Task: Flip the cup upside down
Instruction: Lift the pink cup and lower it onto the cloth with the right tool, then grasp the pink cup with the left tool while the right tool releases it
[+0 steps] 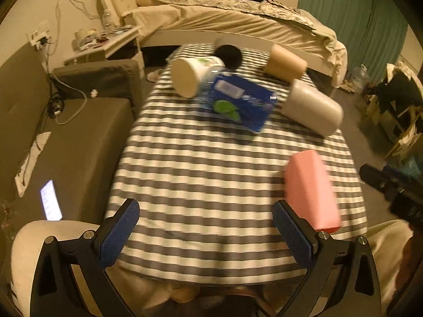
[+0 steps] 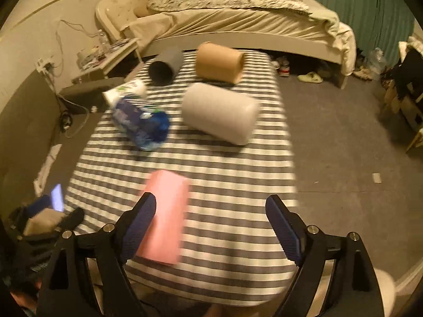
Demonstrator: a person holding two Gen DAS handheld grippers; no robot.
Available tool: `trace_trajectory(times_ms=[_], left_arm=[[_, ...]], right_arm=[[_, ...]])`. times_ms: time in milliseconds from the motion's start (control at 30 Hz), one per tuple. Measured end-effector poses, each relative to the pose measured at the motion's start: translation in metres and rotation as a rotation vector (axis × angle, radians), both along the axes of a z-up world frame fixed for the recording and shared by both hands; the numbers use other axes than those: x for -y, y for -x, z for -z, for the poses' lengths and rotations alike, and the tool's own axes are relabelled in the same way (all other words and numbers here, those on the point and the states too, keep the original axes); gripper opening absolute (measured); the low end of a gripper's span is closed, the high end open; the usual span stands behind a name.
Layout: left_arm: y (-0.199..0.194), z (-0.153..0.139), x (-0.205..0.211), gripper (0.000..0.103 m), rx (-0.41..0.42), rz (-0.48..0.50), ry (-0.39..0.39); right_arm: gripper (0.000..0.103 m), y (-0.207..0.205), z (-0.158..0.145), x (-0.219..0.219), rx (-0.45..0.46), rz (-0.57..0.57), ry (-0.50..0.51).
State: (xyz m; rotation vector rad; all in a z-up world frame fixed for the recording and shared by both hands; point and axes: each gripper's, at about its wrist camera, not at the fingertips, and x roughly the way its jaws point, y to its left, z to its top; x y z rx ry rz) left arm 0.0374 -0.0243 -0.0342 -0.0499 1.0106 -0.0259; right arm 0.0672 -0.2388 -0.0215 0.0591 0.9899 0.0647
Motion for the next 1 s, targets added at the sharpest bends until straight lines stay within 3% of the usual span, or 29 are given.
trace_trajectory(times_ms=[333,600,733,900,1000], left_arm=[[-0.035,-0.001,0.070,0.103,-0.067,0.097,-0.009],[-0.075,0.021,0.110,0.102,-0.175,0.180,-0.045],[-0.085,0.031,0.115,0.100,-0.214,0.169,-0.068],[-0.085,0.039,0.116,0.065,-0.266,0.185,-0.047],[-0.083,0.035,0.114,0.057,-0.268,0.183,-0.010]], right_arm=[[0.085,-0.004,0.028,0.062,-0.049,0.075,-0.059],[0.085,-0.010,0.033,0.081,-0.066,0.099,-0.121],[0.085,-0.010,0.034,0.085,-0.074,0.104,-0.128],[0.085,-0.012,0.033,0.085,-0.070,0.099,-0.133],[0.085,-0.014,0.032,0.080,-0.066,0.087,-0.130]])
